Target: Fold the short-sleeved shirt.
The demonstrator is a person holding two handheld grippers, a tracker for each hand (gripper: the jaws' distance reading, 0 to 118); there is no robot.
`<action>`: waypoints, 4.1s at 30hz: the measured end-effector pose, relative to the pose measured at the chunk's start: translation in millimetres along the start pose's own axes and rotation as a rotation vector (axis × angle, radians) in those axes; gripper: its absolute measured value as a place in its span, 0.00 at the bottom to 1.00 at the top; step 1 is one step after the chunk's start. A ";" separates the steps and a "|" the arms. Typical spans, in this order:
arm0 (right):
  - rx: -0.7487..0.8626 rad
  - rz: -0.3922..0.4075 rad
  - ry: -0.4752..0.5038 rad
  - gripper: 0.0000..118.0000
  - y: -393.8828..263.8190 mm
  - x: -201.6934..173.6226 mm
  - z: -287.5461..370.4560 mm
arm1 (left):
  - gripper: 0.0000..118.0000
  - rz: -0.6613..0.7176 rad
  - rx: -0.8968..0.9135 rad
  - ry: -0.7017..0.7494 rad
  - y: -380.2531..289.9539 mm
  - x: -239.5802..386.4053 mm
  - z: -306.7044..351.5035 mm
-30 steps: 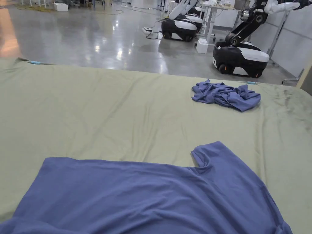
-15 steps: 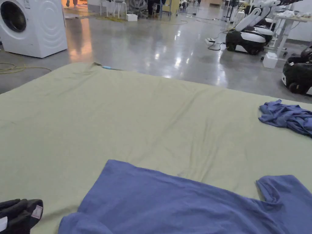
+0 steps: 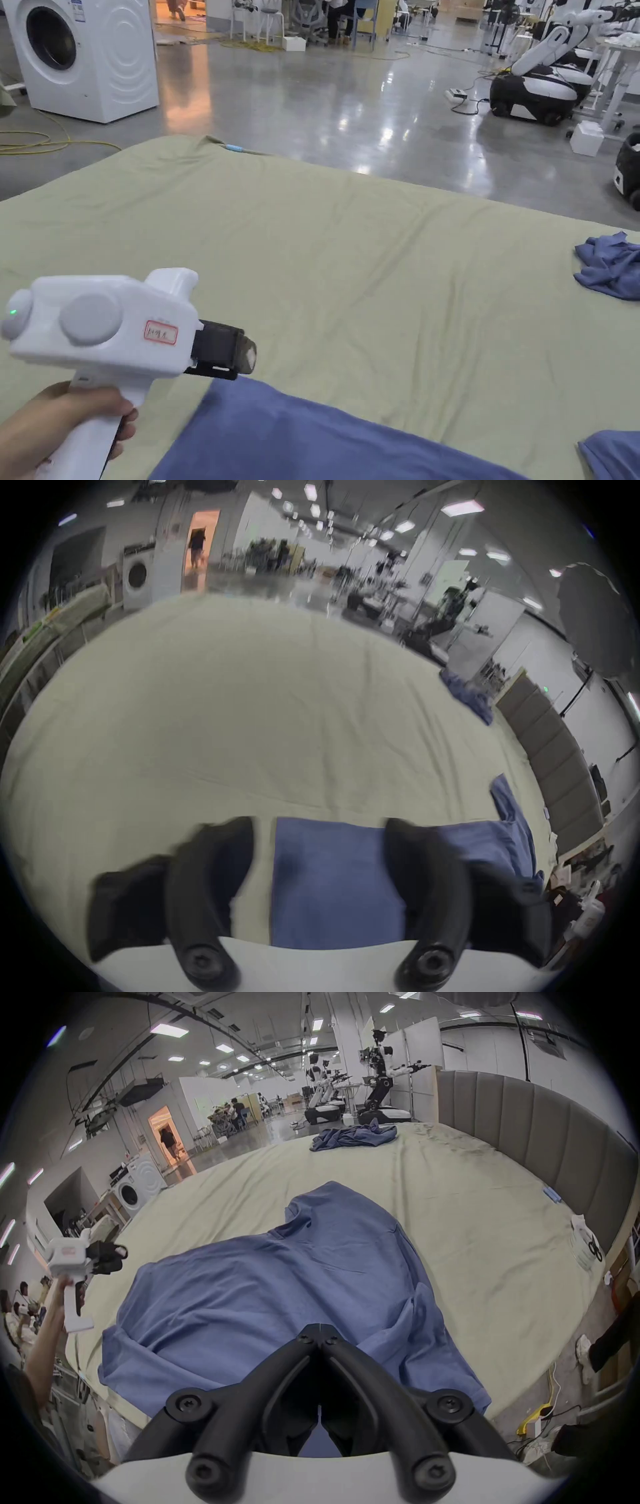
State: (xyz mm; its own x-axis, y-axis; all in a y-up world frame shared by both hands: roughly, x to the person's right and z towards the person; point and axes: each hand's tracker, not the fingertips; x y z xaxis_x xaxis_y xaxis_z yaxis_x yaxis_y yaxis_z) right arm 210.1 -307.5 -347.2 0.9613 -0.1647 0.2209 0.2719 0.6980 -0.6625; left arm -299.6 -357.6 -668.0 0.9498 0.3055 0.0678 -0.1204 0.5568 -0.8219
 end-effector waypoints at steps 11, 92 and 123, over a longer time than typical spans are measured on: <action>-0.017 0.068 -0.070 0.02 24.2 5.7 -20.3 | 0.02 -0.110 -0.081 0.064 -16.7 8.3 -18.1; 0.092 -0.026 0.236 0.02 -35.2 -1.6 85.9 | 1.00 0.307 0.000 -0.473 -184.1 -105.6 159.8; 0.082 0.012 0.276 0.02 -22.7 -35.1 101.0 | 0.07 0.403 -0.118 -0.315 -168.8 -109.9 193.8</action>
State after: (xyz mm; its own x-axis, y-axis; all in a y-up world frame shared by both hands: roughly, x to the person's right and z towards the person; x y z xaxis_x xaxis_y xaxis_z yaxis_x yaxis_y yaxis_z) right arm 165.6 -247.2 -267.7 0.9433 -0.3318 0.0026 0.2665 0.7530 -0.6017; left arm -439.7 -335.4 -427.1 0.6998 0.7050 -0.1148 -0.4074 0.2620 -0.8748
